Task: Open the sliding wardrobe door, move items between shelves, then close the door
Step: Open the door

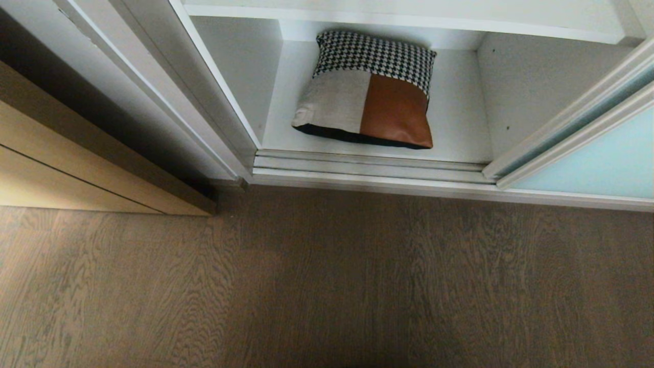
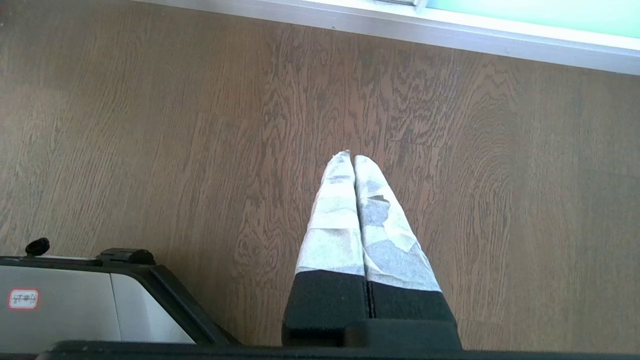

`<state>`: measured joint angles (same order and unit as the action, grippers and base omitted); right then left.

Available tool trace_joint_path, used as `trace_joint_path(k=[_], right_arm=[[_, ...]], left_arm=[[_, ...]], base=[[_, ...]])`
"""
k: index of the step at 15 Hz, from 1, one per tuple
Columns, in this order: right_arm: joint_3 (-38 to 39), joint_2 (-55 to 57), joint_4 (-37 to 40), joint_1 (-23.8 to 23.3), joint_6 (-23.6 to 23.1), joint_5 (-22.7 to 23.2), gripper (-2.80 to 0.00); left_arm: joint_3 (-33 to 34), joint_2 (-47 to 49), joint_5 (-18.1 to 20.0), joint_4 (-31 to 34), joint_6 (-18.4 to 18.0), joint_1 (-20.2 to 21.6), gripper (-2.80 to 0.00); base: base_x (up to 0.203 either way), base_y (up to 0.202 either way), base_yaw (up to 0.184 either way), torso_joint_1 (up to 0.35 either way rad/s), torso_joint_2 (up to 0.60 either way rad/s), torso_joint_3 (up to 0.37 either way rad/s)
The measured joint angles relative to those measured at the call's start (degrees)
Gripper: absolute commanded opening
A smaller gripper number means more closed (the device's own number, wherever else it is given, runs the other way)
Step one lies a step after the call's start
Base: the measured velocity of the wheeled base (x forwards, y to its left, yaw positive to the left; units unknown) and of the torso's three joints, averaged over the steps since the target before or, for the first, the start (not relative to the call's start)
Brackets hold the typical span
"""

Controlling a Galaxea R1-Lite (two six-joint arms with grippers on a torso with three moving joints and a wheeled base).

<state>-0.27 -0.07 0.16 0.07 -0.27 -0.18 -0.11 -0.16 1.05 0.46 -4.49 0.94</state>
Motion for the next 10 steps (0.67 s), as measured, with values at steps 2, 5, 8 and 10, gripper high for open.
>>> trace_joint_path(k=[2,5,8,10], right_arm=[[0.0,0.0,-0.02,0.0,-0.02,0.0,-2.8],[0.0,0.0,0.0,0.0,-0.02,-0.01,-2.8],[0.0,0.0,-0.02,0.0,0.0,0.02,-2.8],[0.0,0.0,-0.02,0.0,0.0,0.0,-2.8]], left_arm=[[0.04,-0.02,-0.07,-0.13,0.95,0.0,-2.8],[0.06,-0.02,-0.15,-0.17,1.75,0.0,-2.8],[0.09,-0.02,-0.26,-0.2,2.07,0.0,-2.8],[0.11,-0.02,-0.34,-0.22,2.19,0.0,-2.8]], base=[[0.0,0.0,0.0,0.0,0.0,0.0],[0.0,0.0,0.0,0.0,0.0,0.0],[0.0,0.0,0.0,0.0,0.0,0.0],[0.0,0.0,0.0,0.0,0.0,0.0]])
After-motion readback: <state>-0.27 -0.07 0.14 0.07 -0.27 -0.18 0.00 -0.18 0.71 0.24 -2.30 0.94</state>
